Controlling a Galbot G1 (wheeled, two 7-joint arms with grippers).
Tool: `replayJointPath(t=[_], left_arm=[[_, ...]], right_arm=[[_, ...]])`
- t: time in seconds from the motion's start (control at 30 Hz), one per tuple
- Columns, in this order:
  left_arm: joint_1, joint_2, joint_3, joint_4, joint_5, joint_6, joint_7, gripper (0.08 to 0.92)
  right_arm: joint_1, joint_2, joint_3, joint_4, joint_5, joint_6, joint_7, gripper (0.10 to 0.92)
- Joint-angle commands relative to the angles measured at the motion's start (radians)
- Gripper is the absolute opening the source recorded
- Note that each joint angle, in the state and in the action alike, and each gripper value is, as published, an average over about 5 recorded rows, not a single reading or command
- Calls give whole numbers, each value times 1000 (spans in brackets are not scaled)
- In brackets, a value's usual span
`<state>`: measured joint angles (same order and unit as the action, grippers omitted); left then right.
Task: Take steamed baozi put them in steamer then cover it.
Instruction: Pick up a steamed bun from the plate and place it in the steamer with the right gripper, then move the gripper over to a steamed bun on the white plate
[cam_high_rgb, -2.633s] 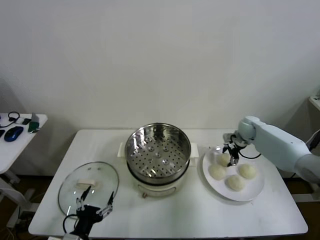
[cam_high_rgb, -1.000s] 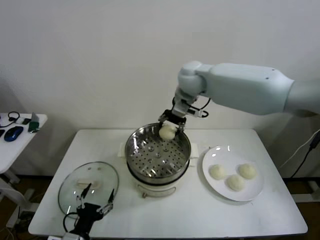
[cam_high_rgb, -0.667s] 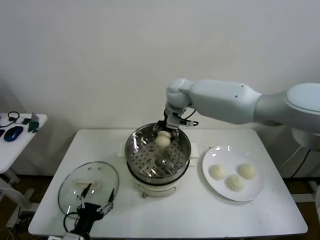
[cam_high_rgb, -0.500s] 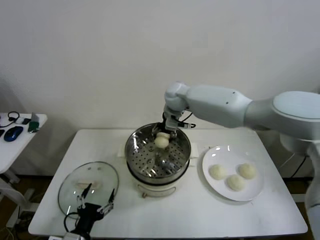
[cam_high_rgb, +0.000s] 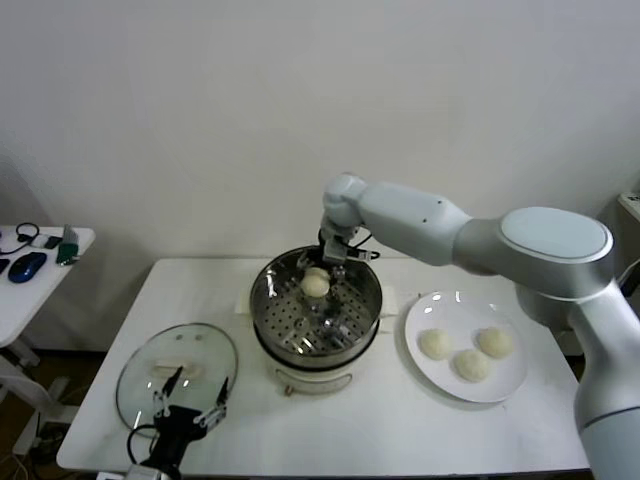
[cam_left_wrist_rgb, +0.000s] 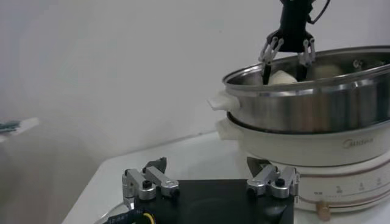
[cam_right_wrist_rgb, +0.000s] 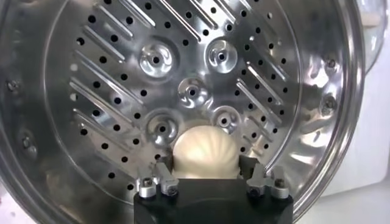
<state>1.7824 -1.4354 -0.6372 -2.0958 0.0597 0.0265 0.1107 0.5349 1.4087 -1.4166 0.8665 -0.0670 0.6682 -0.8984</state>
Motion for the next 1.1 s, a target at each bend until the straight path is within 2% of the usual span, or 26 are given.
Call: replayJointPath(t=[0.03,0.13,0.23,0.33,0.53,0.73,0.9,1.1], left_arm=[[4,-3,10,-6,12,0,1,823],[4,-3,14,-7,16,1,2,823],[3,-1,12,-8,15,1,2,823],[2,2,9,-7,12,-1,1,823],[-7,6,12,3,12,-7,-2,823],[-14,-1,13,2,12,-7,-2,823],[-8,-8,8,1,14,-10,-3,823],[3,-16,7,3,19,-17,-7,823]], right_arm=[[240,-71,-178,138,411,-28,-88,819],[361,-136,-294,236,640,-112,-139,822],[493,-248,-416,347,845,-305,-183,823],[607,-387,-539,457,919,-536,-174,823],[659,-583,-713,586,823,-778,-87,823],[528,-730,-707,688,758,-902,51,823],[316,-778,-547,687,689,-976,130,823],[94,-752,-388,611,606,-1020,174,823]])
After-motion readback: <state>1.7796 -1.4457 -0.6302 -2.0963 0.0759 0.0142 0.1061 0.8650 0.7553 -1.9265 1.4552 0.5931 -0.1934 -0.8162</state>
